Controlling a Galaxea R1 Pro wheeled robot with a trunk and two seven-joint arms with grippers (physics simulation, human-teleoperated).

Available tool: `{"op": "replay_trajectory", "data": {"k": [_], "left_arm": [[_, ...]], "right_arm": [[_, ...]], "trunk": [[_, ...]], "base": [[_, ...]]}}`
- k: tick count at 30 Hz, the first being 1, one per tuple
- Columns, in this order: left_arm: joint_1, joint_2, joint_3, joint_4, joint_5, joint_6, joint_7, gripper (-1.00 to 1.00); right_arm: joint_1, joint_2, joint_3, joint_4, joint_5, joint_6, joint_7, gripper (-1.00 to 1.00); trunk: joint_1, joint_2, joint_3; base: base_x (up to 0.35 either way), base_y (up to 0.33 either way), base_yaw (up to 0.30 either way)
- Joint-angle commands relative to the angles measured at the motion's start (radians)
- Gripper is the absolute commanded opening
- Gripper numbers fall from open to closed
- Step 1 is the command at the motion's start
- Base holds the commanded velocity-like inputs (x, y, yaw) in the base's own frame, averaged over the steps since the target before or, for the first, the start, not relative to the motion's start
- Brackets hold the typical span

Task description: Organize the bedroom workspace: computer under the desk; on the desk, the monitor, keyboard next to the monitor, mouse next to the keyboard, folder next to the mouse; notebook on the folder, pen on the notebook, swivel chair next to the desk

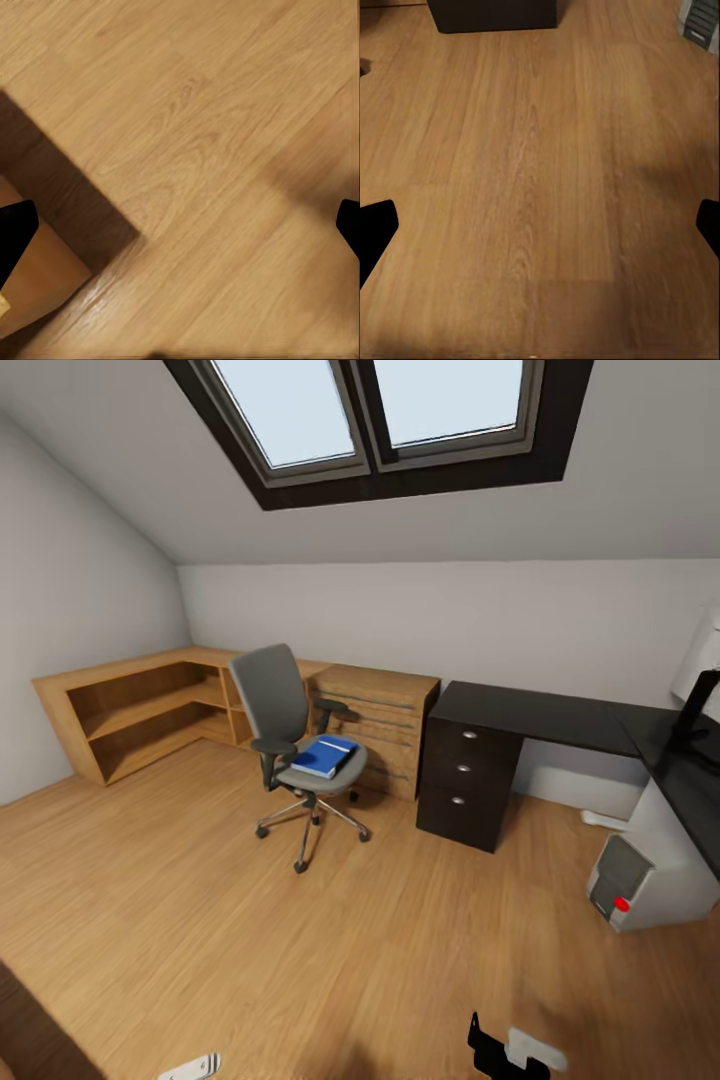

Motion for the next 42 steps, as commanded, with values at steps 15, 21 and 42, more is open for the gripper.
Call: {"op": "replay_trajectory", "data": {"k": [15, 21, 42], "left_arm": [[-0.001, 0.002, -0.005, -0.002, 0.001, 0.001, 0.008, 1.0], [-0.001, 0.002, -0.004, -0.003, 0.001, 0.001, 0.008, 1.0], [-0.001, 0.002, -0.002, 0.075, 0.005, -0.001, 0.013, 1.0]], "right_arm": [[0.012, 0.002, 0.0, 0.003, 0.001, -0.002, 0.001, 1.0], [0.012, 0.001, 0.0, 0.002, 0.001, -0.002, 0.002, 1.0], [0.077, -0.003, 0.0, 0.001, 0.001, 0.001, 0.0, 1.0]], "trunk": [[-0.001, -0.001, 0.011], [-0.001, -0.001, 0.014], [-0.066, 0.118, 0.072]], "base": [[-0.068, 0.044, -0.256], [-0.003, 0.002, -0.274], [0.0, 0.0, -0.156]]}}
